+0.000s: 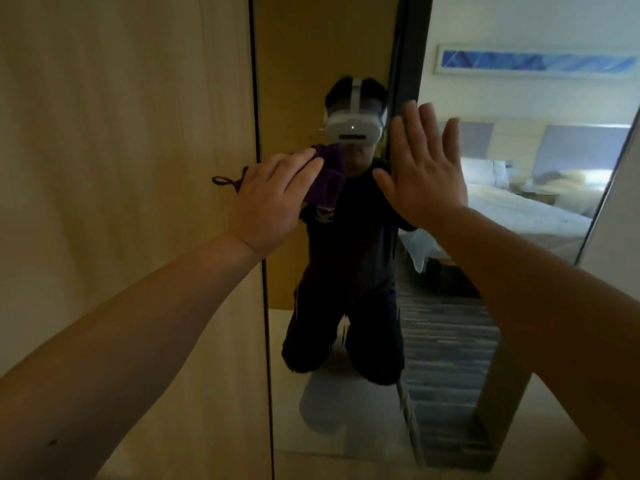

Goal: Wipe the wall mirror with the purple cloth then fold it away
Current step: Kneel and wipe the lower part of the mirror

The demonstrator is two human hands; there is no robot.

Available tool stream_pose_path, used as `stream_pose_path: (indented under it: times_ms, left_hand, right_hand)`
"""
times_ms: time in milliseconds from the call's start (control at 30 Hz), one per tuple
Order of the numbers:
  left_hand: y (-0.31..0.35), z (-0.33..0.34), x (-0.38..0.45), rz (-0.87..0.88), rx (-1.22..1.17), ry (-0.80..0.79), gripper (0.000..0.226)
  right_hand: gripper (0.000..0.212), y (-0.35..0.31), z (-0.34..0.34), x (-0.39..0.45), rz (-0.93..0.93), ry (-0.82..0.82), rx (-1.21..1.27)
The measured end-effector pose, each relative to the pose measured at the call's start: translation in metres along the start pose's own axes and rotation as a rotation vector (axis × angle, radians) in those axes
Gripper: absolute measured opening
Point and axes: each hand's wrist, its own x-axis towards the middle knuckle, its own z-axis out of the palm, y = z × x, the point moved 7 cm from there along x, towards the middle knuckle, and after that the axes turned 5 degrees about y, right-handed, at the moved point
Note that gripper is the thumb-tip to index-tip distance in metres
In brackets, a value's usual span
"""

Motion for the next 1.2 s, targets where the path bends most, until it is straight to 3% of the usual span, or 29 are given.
stream_pose_path:
  times_ms: [133, 267, 433, 600, 733, 833, 1000, 1200]
  left_hand:
    - [-0.006, 0.002, 0.016, 0.051, 0.083, 0.064, 0.049]
    - [-0.028, 0.003, 0.081, 0.061, 0.214, 0.118, 0.043]
    - [-0.048, 0.032, 0.117, -0.038, 0.232, -0.131, 0.061]
    - [0.006, 0.051, 0.006, 0.295, 0.164, -0.174, 0.063]
    - [0.043, 0.057, -0.107, 0.299, 0.159, -0.177, 0.062]
    - [0.056, 0.063, -0.141, 0.247, 0.12, -0.182, 0.056]
    - [0.089, 0.07, -0.214, 0.315, 0.116, -0.351, 0.068]
    - [0.083, 0.048, -0.172, 0.254, -0.089, -0.374, 0.041]
  right_hand:
    - [0.077, -0.002, 0.003, -0.003, 0.012, 0.075, -0.052]
    - [0.076, -0.002, 0.003, -0.003, 0.007, 0.104, -0.037]
    - [0.075, -0.001, 0.003, -0.002, -0.001, 0.15, -0.008]
    - [0.073, 0.003, 0.005, -0.003, -0.033, 0.227, 0.068]
    - [0.072, 0.003, 0.007, -0.004, 0.028, 0.23, 0.05]
    - [0.07, 0.0, 0.005, -0.005, 0.042, 0.242, 0.051]
    - [0.065, 0.0, 0.002, -0.013, 0.021, 0.197, 0.118]
    - [0.068, 0.062, 0.006, -0.077, 0.202, 0.127, 0.109]
